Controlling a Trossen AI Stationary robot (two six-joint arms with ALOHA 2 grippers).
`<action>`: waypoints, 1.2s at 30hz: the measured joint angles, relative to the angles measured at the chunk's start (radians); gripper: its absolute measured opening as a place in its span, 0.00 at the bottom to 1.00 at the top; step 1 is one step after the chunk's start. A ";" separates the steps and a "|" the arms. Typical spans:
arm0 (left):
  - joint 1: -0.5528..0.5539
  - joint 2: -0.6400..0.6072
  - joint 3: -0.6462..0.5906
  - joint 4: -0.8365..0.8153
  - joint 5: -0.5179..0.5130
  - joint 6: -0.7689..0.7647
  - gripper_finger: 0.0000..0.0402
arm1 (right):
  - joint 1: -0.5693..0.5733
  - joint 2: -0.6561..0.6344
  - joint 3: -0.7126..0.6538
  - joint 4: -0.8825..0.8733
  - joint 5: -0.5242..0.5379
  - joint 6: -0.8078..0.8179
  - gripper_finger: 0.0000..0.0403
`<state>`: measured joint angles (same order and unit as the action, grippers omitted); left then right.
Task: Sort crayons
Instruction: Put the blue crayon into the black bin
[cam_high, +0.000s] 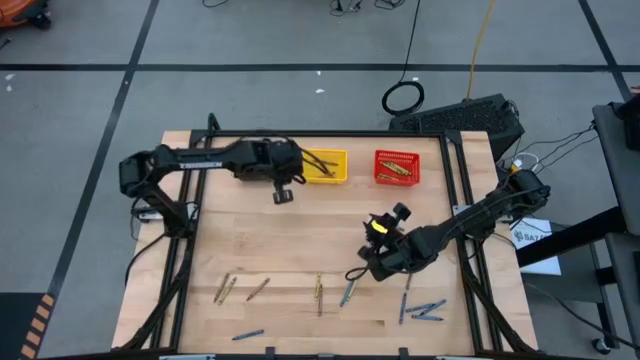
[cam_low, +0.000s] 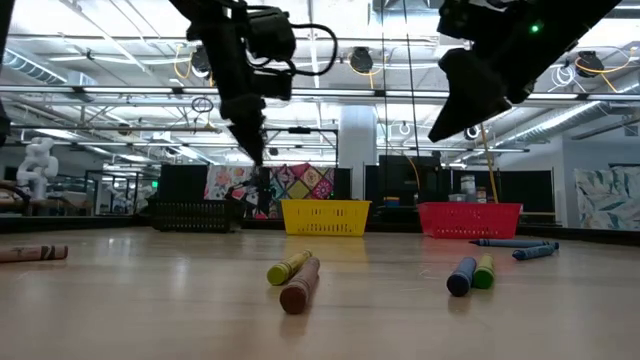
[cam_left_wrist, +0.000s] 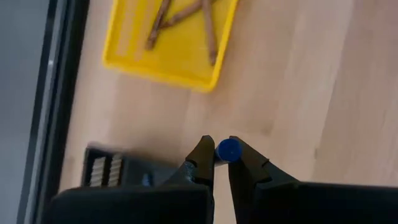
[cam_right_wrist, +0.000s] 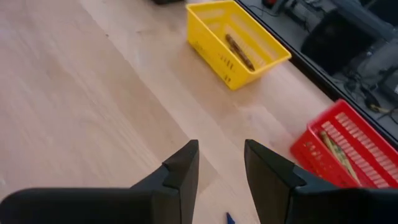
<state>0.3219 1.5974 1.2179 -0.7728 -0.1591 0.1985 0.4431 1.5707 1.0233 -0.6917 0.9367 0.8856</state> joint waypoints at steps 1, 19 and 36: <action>0.011 -0.013 0.000 -0.009 -0.001 0.001 0.04 | 0.000 0.000 0.000 -0.012 0.000 0.018 0.29; 0.237 -0.085 0.000 -0.143 -0.006 0.106 0.04 | 0.000 0.000 0.000 -0.090 0.000 0.072 0.29; 0.346 -0.078 0.000 -0.188 0.007 0.072 0.17 | -0.095 0.000 0.000 -0.336 0.002 0.203 0.29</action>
<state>0.6682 1.5192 1.2175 -0.9604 -0.1518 0.2707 0.3484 1.5707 1.0229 -1.0276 0.9382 1.0882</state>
